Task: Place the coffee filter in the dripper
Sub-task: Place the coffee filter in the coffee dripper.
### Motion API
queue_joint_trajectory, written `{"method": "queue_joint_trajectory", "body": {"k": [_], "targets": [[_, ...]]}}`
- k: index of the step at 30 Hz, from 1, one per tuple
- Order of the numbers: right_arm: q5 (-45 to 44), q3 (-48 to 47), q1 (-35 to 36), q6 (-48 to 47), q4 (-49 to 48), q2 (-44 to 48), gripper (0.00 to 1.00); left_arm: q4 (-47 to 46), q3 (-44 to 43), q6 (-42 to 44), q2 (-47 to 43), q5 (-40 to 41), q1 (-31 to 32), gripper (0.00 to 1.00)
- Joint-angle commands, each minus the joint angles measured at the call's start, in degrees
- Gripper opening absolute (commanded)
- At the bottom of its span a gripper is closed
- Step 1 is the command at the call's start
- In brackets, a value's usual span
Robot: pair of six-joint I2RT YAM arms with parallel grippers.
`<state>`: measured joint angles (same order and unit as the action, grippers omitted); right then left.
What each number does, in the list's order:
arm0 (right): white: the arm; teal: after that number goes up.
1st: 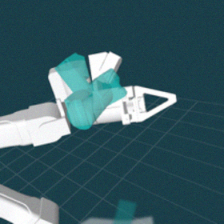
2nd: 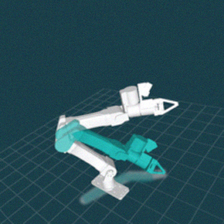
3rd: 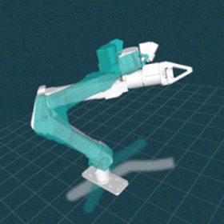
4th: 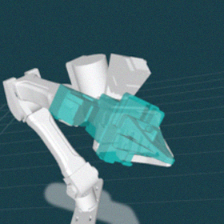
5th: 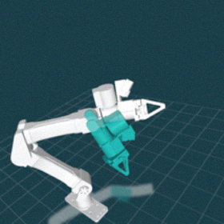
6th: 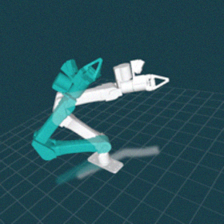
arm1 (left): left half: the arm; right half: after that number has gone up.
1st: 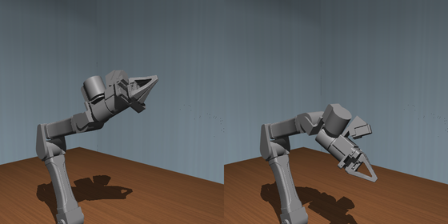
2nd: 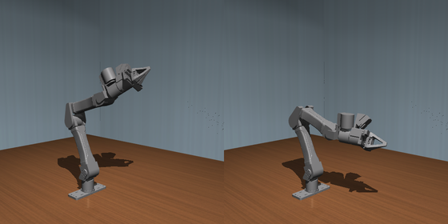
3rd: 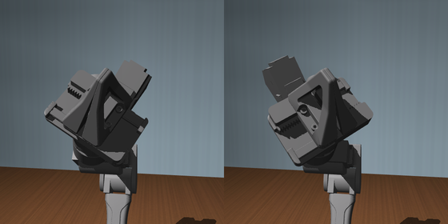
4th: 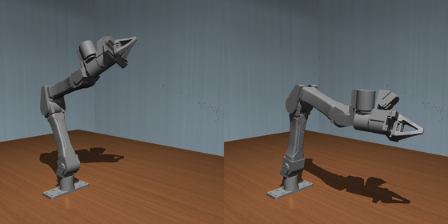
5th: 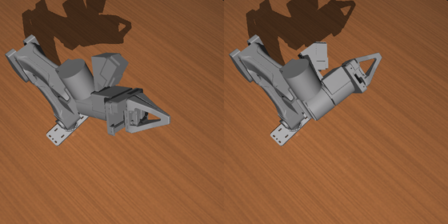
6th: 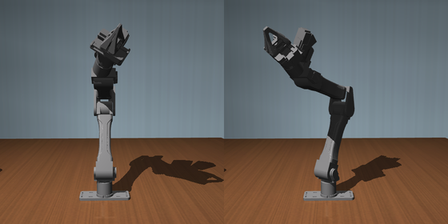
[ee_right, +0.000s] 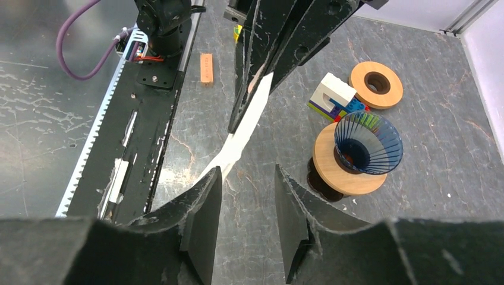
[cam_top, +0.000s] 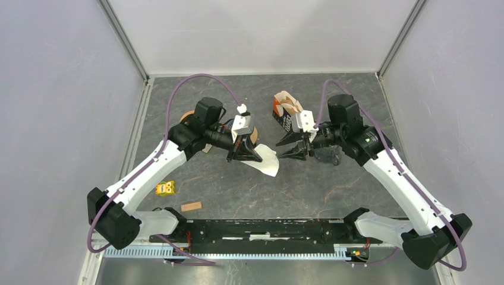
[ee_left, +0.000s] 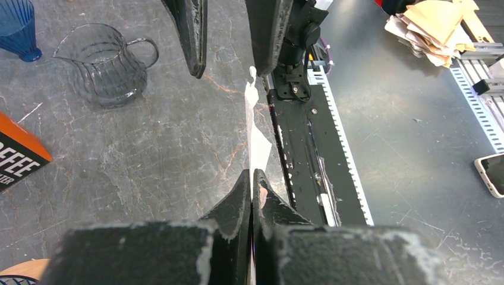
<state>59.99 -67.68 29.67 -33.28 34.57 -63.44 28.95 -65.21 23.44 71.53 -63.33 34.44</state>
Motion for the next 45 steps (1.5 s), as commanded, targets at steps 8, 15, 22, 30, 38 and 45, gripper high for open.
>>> {"method": "queue_joint_trajectory", "body": {"k": [8,15,22,30,38,45], "targets": [[-1.7,-3.4,1.7,6.1,-5.6,-2.1,0.38,-2.4,0.6,0.1,-0.6,-1.0,-0.3,0.02],[-2.2,-3.8,1.7,6.0,-5.5,-2.4,0.32,-2.4,0.7,0.4,-0.8,-1.8,-0.3,0.02],[-2.0,-3.6,1.7,5.1,-4.6,-2.4,0.3,-2.4,0.7,0.4,-1.0,-2.1,-0.3,0.02],[-2.5,-3.6,1.6,4.1,-3.7,-2.4,0.29,-2.4,0.7,0.7,-1.0,-2.7,-0.3,0.02],[-2.3,-3.1,1.6,4.0,-3.6,-2.8,0.28,-0.9,0.7,2.8,-1.2,-3.4,-0.3,0.02],[-1.7,-2.5,1.6,4.1,-4.0,-3.2,0.28,-1.0,0.9,3.2,-1.3,-4.0,-0.3,0.02]]}}
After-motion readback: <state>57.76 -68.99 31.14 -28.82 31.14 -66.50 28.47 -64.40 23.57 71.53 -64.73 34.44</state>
